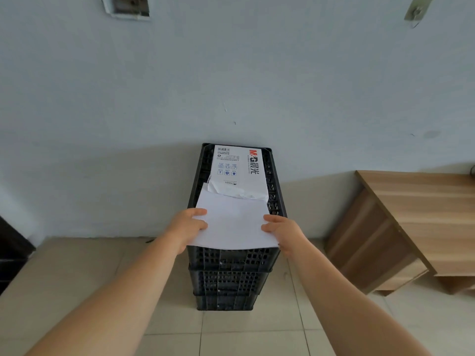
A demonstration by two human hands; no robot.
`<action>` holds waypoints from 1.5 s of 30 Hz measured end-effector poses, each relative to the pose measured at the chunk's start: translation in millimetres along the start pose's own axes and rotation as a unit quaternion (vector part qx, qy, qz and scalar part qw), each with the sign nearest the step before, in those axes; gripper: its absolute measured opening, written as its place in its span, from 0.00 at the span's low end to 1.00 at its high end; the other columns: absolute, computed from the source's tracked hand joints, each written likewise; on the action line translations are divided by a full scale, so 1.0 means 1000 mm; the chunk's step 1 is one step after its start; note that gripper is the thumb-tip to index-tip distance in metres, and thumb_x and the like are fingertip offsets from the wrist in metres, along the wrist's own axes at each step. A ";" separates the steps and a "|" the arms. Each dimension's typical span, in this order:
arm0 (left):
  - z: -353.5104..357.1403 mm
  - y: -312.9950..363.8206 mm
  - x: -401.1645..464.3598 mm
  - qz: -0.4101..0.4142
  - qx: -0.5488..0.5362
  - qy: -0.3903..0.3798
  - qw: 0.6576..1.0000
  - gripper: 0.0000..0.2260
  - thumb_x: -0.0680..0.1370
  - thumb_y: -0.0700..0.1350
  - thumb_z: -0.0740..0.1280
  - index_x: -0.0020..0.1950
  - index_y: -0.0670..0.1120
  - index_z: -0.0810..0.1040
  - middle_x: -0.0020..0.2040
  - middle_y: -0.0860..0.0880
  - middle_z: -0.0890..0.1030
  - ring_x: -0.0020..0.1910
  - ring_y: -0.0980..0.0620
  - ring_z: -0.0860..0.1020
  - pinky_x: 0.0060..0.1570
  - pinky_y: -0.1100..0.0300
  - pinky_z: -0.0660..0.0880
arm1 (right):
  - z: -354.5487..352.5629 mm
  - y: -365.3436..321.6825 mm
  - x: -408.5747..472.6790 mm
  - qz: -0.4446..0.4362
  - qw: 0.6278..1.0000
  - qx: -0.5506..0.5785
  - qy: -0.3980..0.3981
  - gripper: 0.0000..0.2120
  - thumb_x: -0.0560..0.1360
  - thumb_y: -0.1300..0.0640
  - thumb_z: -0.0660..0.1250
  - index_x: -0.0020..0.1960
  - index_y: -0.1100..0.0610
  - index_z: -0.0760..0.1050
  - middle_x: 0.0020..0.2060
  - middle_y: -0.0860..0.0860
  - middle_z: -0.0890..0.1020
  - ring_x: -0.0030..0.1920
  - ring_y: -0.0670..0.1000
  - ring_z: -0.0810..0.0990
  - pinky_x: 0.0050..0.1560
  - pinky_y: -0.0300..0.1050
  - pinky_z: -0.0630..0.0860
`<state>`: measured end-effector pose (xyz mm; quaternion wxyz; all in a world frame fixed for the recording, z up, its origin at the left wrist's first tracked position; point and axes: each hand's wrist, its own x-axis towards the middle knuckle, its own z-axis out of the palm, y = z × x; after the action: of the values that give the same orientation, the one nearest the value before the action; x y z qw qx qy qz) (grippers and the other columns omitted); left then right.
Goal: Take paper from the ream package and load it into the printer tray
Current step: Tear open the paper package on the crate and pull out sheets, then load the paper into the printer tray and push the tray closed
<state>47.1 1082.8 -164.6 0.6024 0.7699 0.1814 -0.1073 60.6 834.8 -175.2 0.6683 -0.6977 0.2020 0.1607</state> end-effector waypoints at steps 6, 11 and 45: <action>-0.007 -0.005 -0.045 0.053 0.017 0.049 0.997 0.18 0.75 0.37 0.65 0.65 0.47 0.75 0.58 0.49 0.73 0.52 0.49 0.73 0.41 0.63 0.69 | 0.007 0.001 -0.044 -0.033 0.999 -0.042 0.002 0.18 0.73 0.67 0.70 0.63 0.57 0.77 0.48 0.53 0.81 0.44 0.54 0.81 0.45 0.44 0.80; -0.021 -0.005 -0.082 0.093 0.021 0.079 0.992 0.17 0.75 0.40 0.65 0.64 0.48 0.76 0.60 0.50 0.74 0.54 0.50 0.73 0.50 0.60 0.68 | 0.012 -0.002 -0.083 -0.063 0.997 -0.043 -0.007 0.19 0.74 0.67 0.69 0.64 0.58 0.76 0.48 0.53 0.81 0.40 0.51 0.82 0.31 0.36 0.77; 0.206 0.126 -0.152 0.233 -0.026 0.080 0.969 0.23 0.76 0.37 0.67 0.68 0.55 0.73 0.70 0.50 0.69 0.63 0.54 0.67 0.66 0.56 0.67 | -0.236 -0.054 -0.114 -0.235 0.965 0.035 0.108 0.19 0.79 0.61 0.63 0.67 0.47 0.74 0.52 0.49 0.79 0.45 0.53 0.80 0.47 0.46 0.82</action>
<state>-28.5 834.3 -45.8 0.6141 0.7810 0.0474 0.1032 -22.4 608.1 -58.5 0.6852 -0.7152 0.1089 -0.0841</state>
